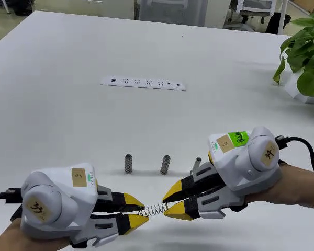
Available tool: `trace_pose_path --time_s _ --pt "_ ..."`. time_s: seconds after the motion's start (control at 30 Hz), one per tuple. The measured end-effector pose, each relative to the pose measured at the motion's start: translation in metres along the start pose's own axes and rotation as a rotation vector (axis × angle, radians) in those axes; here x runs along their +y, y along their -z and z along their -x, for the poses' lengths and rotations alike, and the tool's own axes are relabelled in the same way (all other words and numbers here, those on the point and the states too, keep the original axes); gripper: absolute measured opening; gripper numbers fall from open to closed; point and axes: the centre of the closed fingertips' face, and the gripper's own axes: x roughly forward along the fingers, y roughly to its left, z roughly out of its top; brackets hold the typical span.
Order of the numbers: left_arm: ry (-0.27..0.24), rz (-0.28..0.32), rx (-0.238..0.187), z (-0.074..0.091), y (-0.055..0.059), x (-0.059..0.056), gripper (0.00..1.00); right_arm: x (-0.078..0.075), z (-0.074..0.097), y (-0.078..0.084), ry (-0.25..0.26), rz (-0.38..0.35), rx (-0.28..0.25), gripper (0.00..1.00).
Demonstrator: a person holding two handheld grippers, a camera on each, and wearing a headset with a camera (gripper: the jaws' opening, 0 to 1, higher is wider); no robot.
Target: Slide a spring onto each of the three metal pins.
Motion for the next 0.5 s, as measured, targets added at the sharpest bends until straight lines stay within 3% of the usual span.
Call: trace_pose_path --time_s 0.5 --pt "0.019 0.006 0.014 -0.012 -0.002 -0.004 0.09 0.005 0.007 -0.023 0.018 0.054 0.032 0.12"
